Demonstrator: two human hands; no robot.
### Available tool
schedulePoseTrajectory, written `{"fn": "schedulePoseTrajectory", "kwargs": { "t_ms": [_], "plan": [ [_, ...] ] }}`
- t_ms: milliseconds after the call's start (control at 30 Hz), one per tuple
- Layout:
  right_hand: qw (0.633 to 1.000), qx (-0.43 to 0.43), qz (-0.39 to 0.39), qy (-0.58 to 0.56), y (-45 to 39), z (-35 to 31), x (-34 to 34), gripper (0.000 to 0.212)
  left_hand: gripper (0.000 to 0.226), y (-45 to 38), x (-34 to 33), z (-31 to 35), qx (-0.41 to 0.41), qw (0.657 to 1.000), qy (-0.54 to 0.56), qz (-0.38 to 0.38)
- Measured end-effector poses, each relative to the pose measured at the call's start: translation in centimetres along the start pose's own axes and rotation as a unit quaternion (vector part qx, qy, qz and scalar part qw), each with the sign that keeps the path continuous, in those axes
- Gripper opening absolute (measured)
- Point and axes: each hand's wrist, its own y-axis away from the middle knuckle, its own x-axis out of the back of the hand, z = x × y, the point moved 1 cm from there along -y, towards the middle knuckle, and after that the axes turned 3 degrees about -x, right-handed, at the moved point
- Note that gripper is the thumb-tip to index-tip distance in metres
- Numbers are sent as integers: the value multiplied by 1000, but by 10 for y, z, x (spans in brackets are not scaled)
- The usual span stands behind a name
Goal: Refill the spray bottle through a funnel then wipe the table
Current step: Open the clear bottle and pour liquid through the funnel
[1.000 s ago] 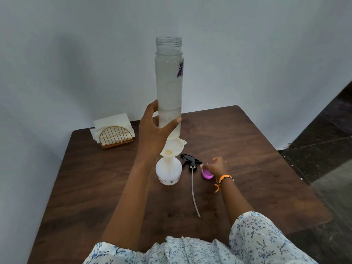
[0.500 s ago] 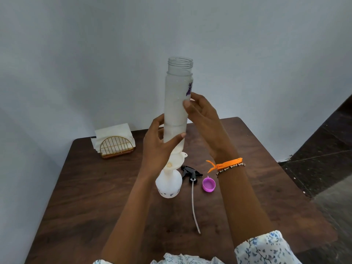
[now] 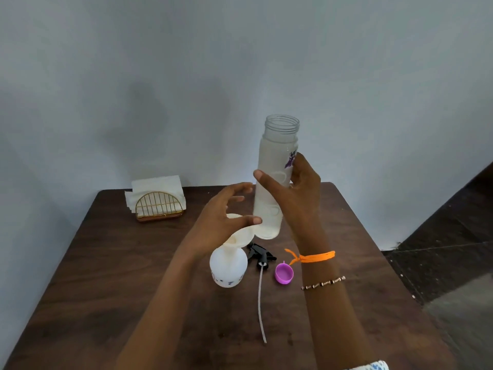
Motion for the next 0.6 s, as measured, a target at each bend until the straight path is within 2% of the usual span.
{"fn": "schedulePoseTrajectory", "kwargs": {
  "t_ms": [333,600],
  "plan": [
    [997,-2,-25,73,21,39,7,49,101,15,2,-57,111,989,-88,-33],
    [993,-37,-39,107,56,84,7,61,96,21,-20,-75,124,991,-47,30]
  ]
}}
